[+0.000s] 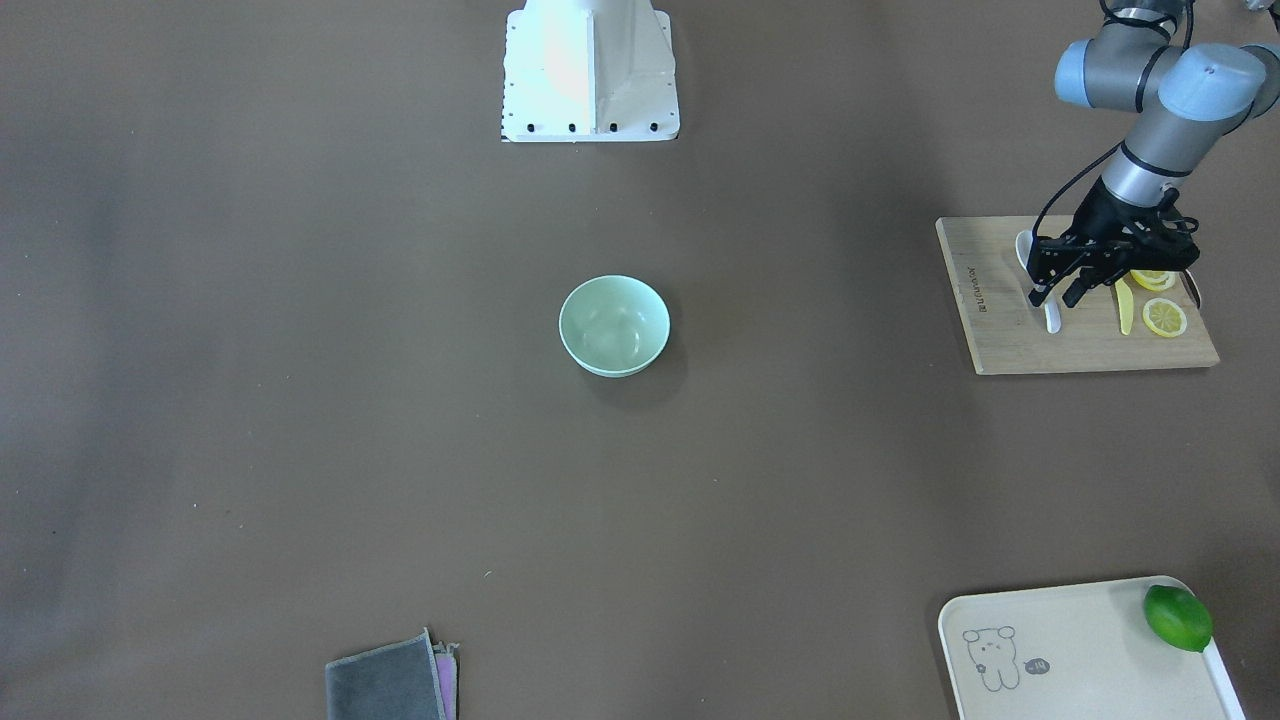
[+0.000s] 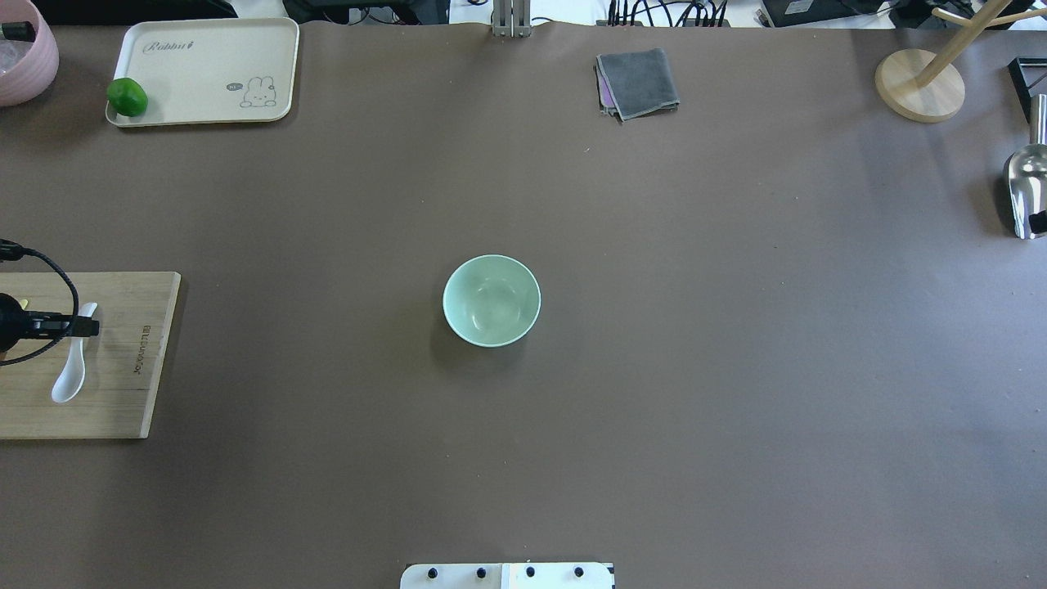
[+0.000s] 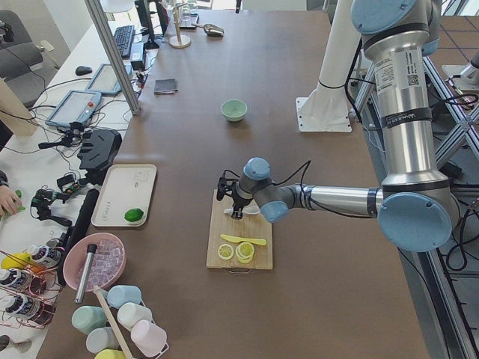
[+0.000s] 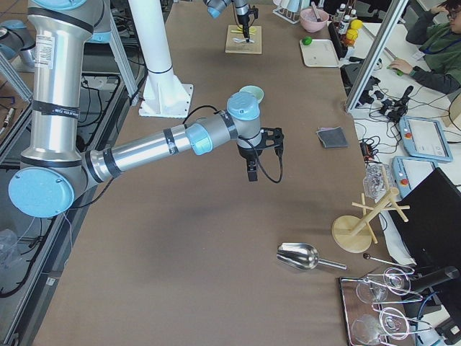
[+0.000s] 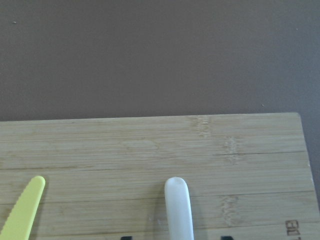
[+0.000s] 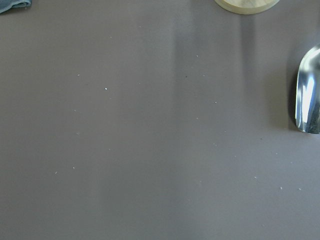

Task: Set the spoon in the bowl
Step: 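Lower the left gripper onto the white spoon on the cutting board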

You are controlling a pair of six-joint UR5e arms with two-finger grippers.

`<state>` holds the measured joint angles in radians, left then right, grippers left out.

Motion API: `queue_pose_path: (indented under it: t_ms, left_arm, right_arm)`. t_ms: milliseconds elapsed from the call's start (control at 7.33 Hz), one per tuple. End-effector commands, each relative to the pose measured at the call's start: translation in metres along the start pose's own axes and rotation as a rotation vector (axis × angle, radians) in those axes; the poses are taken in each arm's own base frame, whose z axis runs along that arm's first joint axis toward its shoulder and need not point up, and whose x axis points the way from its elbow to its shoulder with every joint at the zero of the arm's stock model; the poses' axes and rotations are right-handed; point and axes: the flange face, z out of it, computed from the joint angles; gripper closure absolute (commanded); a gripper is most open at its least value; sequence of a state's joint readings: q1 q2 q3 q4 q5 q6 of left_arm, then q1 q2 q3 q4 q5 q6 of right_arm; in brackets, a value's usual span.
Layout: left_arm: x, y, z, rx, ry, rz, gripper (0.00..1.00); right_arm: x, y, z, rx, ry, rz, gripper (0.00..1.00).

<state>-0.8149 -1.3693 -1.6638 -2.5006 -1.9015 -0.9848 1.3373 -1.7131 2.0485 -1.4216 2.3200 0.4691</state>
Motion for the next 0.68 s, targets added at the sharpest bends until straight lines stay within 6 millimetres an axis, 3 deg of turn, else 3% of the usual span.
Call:
queue_pose_path:
  t_ms: [0, 136, 273, 545]
  left_arm:
    - [0.007, -0.004, 0.004, 0.010, 0.003, 0.004, 0.90]
    - [0.012, -0.006, 0.000, 0.013, 0.016, 0.007, 1.00]
    - [0.020, -0.008, -0.006, 0.019, 0.031, 0.013, 1.00]
    - [0.054, -0.016, -0.032, 0.018, 0.093, 0.029, 1.00]
  right_arm:
    - [0.007, 0.003, -0.004, 0.002, -0.004, 0.003, 0.00]
    - [0.008, 0.002, -0.006, 0.005, -0.009, 0.008, 0.00]
    - [0.008, 0.002, -0.008, 0.008, -0.010, 0.009, 0.00]
    - [0.010, 0.003, -0.007, 0.007, -0.008, 0.011, 0.00]
